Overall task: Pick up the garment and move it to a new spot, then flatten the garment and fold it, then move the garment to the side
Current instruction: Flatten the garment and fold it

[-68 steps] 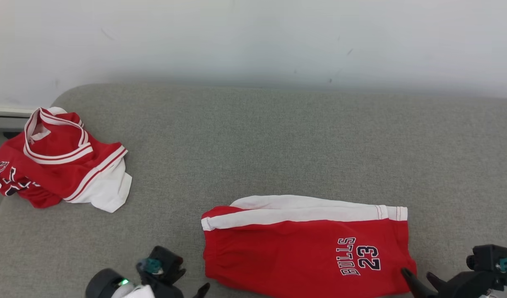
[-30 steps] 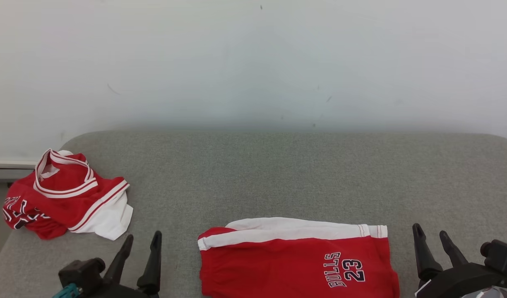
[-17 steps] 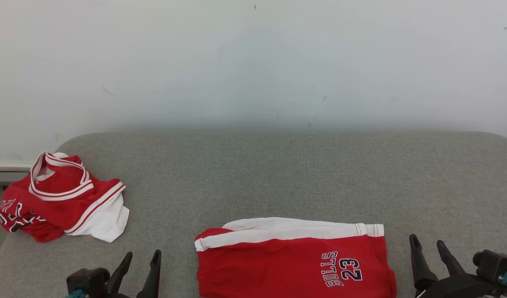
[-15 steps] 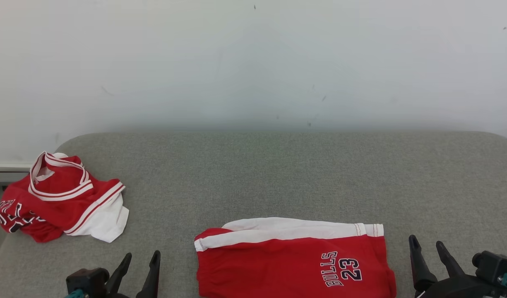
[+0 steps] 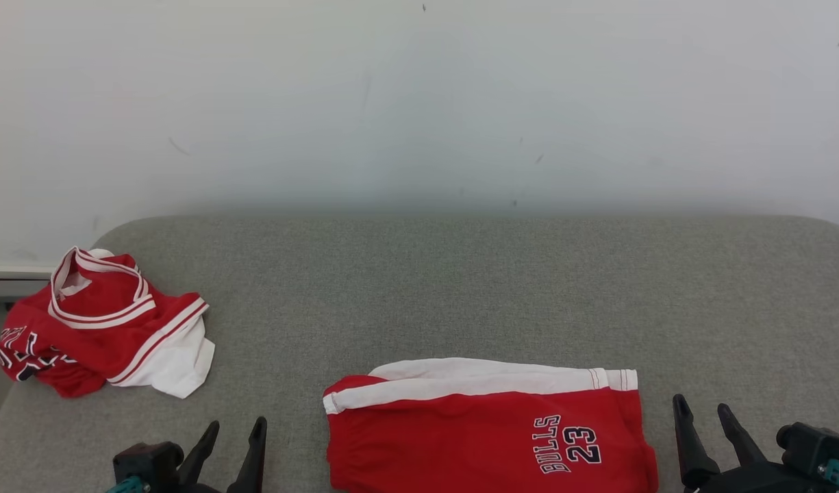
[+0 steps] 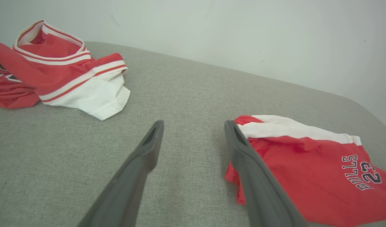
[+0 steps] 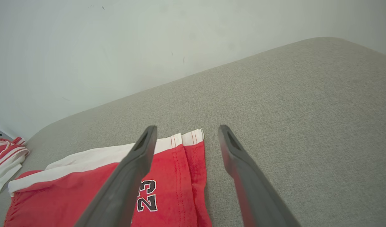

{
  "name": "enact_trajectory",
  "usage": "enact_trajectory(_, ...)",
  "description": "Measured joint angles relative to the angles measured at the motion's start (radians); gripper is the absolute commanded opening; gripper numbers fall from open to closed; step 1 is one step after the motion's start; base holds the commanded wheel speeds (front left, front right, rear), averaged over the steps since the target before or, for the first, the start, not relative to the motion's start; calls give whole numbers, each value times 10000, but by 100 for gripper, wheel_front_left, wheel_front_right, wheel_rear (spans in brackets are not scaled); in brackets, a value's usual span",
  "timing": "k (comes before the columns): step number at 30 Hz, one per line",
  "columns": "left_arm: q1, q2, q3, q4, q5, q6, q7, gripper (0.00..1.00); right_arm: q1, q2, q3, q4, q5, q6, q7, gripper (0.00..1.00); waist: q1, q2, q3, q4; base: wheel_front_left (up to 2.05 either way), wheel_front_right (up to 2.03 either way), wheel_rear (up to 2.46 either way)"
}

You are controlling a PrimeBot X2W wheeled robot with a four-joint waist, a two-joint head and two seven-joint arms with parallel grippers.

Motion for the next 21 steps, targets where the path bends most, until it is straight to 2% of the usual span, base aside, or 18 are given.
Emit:
enact_trajectory(6, 0, -23, 10, -6, 98, 0, 132, 100, -14, -12, 44, 67, -90, 23, -58, 100, 0, 0, 23, 39, 0, 0, 0)
enact_trajectory(9, 0, -42, 6, -13, 161, 0, 151, 100, -102, -35, 25, 63, -194, -119, 157, 100, 0, 0, 30, 62, 0, 0, 0)
enact_trajectory(18, -3, -125, -96, -65, 366, 0, 372, 100, -654, -493, 652, 485, -543, -472, 2642, 100, 0, 0, 18, 171, 0, 0, 0)
enact_trajectory(21, -4, -136, -169, -105, 412, 2, 426, 100, -1281, -604, 520, 871, -525, -671, 3279, 100, 1, 0, 34, 223, 0, 0, 0)
